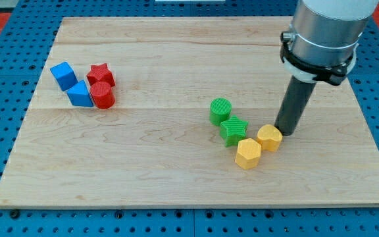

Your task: Push the green and yellow blocks towards the bottom side

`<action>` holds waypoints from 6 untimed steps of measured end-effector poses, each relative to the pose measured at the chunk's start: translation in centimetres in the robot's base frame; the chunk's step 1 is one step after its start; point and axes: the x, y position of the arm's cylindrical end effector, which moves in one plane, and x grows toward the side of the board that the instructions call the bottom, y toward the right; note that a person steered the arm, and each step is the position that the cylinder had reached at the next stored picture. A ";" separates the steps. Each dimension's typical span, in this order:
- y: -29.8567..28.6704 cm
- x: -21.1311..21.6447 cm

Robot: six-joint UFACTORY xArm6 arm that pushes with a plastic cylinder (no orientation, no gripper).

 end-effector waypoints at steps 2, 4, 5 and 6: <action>-5.3 1.1; 0.4 -0.7; 6.0 -4.8; 4.7 -10.4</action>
